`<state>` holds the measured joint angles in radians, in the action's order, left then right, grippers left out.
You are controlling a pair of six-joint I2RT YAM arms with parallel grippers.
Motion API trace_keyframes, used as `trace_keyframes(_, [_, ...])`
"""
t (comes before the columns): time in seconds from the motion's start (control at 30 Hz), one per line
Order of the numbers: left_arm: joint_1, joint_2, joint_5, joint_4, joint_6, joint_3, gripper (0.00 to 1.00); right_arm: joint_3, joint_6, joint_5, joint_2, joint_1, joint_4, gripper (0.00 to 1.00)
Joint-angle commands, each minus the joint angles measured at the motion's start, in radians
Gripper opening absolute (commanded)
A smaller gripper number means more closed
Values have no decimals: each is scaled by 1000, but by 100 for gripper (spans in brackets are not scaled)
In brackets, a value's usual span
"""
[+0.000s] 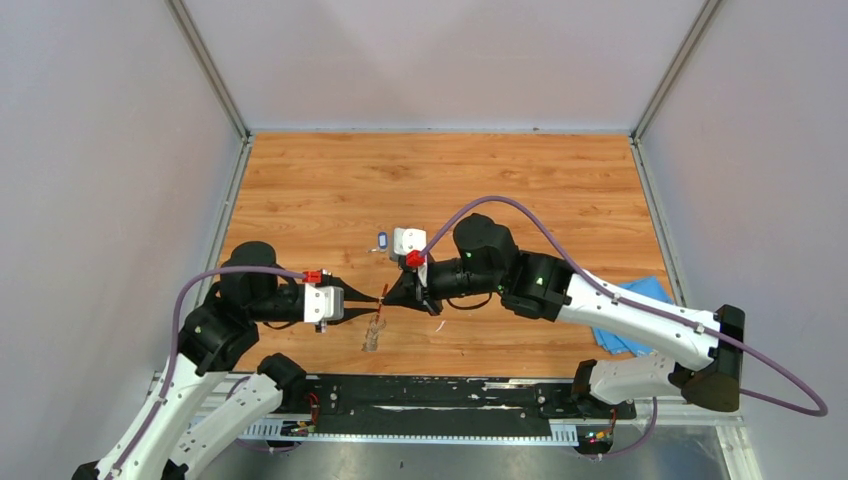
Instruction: Put the keys on the keyring
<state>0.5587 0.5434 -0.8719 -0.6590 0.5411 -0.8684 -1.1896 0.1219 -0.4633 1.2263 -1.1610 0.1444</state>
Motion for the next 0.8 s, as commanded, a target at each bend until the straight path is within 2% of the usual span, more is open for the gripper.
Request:
trace_keyframes(0.0, [4,14,-27,-22,-11,-35,21,-47,32,-27,19,-12,45,0])
trace_keyframes(0.67, [4,18,10,-21,29,-9,9,-91,41,-67,49,-15,76,0])
trace_keyframes(0.77, [4,27,8,-21,29,-15,0,-94,42,-73,50,-18,78,0])
